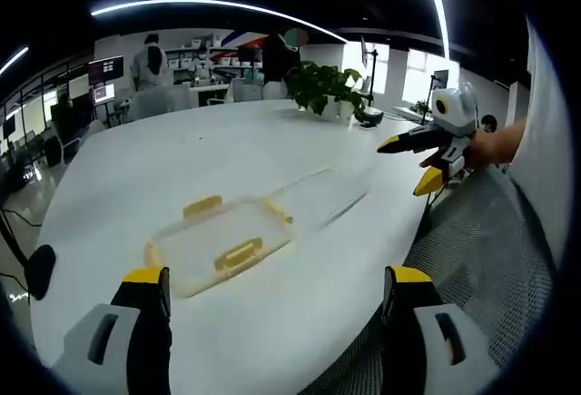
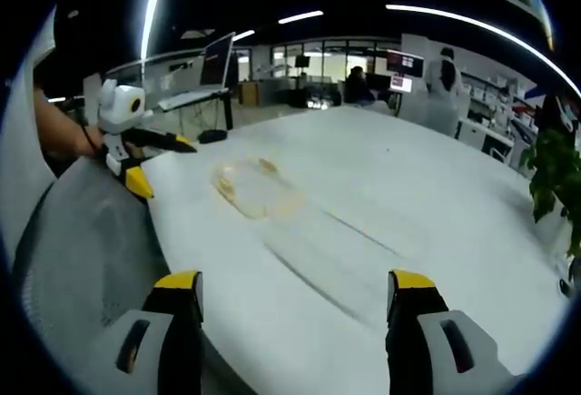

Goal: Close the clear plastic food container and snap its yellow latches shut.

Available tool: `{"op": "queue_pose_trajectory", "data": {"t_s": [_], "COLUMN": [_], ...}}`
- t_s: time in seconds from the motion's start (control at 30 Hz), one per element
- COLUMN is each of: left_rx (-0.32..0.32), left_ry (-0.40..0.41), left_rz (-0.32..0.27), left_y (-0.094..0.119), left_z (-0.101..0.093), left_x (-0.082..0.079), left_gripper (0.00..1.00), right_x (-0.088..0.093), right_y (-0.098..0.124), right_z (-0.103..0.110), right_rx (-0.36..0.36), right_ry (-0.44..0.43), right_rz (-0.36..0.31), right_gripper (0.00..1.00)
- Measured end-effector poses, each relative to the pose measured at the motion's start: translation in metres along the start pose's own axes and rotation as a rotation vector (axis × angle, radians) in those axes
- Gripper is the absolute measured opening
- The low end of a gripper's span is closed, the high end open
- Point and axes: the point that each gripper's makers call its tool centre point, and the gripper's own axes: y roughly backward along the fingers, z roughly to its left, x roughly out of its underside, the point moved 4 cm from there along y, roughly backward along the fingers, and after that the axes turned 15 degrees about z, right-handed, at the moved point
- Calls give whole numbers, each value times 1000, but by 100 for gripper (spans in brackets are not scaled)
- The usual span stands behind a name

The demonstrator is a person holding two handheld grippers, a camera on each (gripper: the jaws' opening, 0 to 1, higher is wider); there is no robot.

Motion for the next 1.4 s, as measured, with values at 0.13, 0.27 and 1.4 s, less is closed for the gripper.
{"op": "queue_pose_trajectory", "data": {"t_s": [0.13,0.27,1.4], "left_rx": [-1,0,-2], "left_ry": [0,-2,-8], "left_rz": [0,3,15], "left_y": [0,0,0], "left_z": [0,0,1], "left_x": [0,0,3], "left_gripper": [99,99,98], "right_x": [0,-3,-2], "right_y": [0,1,0], "right_z": [0,0,5], "right_rx": [2,15,-3], "right_ry": [5,28,43], "right_rz": [1,-13,3], "right_gripper": [84,83,81]}}
